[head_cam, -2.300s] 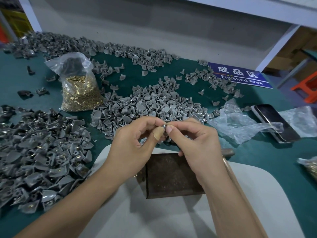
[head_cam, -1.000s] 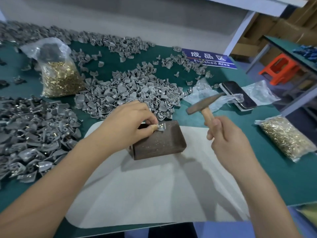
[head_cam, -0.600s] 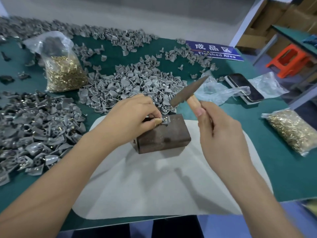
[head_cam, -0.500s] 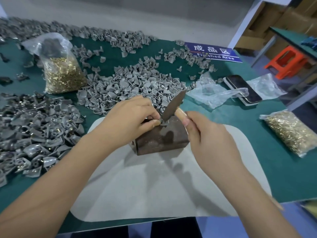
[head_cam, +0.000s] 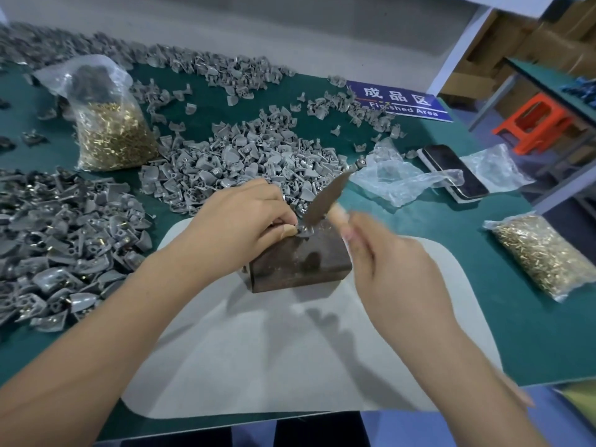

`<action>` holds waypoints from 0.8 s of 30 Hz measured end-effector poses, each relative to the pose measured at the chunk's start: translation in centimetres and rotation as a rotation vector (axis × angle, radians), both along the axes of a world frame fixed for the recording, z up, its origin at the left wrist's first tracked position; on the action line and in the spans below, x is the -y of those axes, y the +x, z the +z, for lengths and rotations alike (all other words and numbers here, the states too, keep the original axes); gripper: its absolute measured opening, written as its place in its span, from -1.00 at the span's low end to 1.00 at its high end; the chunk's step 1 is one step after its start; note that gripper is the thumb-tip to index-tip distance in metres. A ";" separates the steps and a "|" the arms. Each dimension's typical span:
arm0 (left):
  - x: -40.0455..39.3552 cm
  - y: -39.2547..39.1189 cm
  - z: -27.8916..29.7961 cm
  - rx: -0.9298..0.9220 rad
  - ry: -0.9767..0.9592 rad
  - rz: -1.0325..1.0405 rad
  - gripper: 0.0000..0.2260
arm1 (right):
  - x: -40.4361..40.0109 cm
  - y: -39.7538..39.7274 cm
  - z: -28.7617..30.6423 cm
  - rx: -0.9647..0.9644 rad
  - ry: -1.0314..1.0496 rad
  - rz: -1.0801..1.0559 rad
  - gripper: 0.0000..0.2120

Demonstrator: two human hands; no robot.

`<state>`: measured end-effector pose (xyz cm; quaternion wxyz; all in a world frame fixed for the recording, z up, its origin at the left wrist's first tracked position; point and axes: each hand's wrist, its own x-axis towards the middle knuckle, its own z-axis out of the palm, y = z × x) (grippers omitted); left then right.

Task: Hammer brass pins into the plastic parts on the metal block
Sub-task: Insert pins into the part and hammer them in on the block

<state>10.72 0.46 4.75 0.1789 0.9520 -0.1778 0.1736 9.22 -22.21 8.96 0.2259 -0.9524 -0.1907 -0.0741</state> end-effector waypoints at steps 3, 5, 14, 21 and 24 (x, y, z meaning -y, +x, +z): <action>0.0 0.0 0.0 0.005 -0.002 0.006 -0.92 | 0.2 0.4 -0.1 -0.041 -0.135 0.035 -0.68; -0.1 0.0 -0.1 -0.005 -0.020 0.009 -0.92 | 0.2 0.6 0.0 -0.027 -0.148 0.032 -0.69; -0.1 0.1 -0.4 -0.130 -0.182 0.030 -0.92 | 0.0 0.1 0.0 -0.061 -0.072 0.057 -0.80; 0.1 -0.1 -0.3 -0.085 -0.172 0.051 -0.94 | 0.6 1.1 0.1 -0.201 -0.033 0.013 -0.81; 0.1 -0.1 -0.1 -0.067 -0.146 0.055 -0.93 | 1.0 0.9 0.5 -0.204 0.027 -0.022 -0.61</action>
